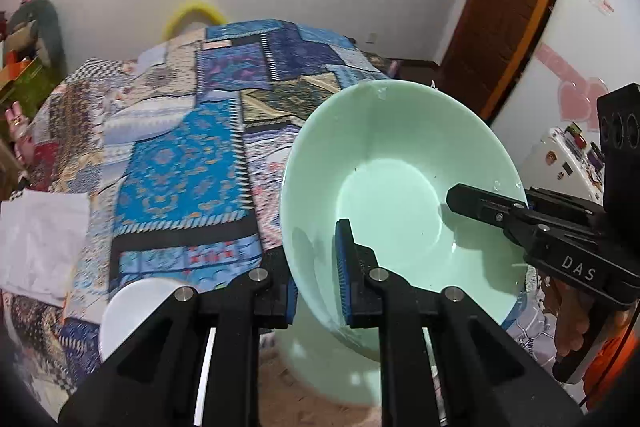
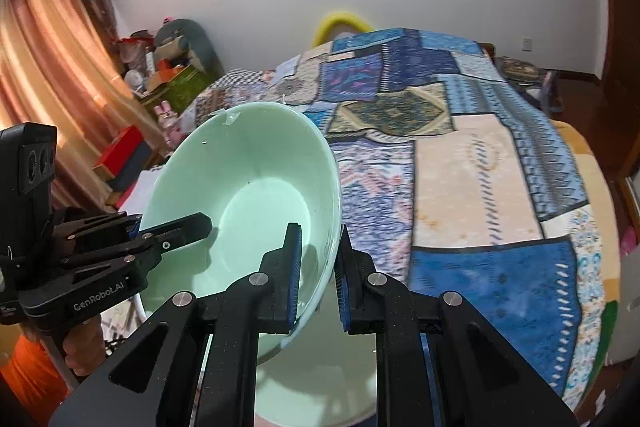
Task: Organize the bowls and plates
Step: 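Lift the mint green bowl with both grippers and carry it over the white bowl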
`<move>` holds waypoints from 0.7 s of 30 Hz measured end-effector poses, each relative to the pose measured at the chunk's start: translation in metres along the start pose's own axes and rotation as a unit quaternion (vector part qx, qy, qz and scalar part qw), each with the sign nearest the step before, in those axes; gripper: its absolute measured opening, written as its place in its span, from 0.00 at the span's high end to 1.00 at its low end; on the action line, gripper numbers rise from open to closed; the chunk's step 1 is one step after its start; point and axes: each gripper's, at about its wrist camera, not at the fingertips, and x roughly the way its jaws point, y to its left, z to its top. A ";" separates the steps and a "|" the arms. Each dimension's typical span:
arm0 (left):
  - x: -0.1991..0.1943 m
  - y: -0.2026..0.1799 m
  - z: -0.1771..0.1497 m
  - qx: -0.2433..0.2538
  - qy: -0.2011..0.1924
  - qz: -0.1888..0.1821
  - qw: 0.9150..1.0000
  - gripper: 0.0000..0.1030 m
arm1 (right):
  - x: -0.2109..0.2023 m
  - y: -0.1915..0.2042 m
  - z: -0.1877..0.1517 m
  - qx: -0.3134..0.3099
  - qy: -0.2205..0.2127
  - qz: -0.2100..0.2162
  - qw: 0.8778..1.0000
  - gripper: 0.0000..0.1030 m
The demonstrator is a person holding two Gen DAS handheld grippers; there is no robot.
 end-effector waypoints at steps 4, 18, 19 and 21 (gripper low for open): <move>-0.015 0.021 -0.012 -0.016 -0.007 0.009 1.000 0.85 | 0.008 0.021 -0.005 -0.011 0.002 0.013 1.000 0.86; -0.049 0.095 -0.053 -0.065 -0.018 0.045 0.997 0.85 | 0.044 0.086 -0.018 -0.033 0.031 0.062 0.997 0.86; -0.050 0.101 -0.056 -0.070 -0.018 0.047 0.996 0.85 | 0.048 0.091 -0.019 -0.034 0.034 0.065 0.997 0.86; -0.053 0.111 -0.062 -0.076 -0.019 0.053 0.996 0.85 | 0.053 0.099 -0.021 -0.035 0.037 0.070 0.996 0.86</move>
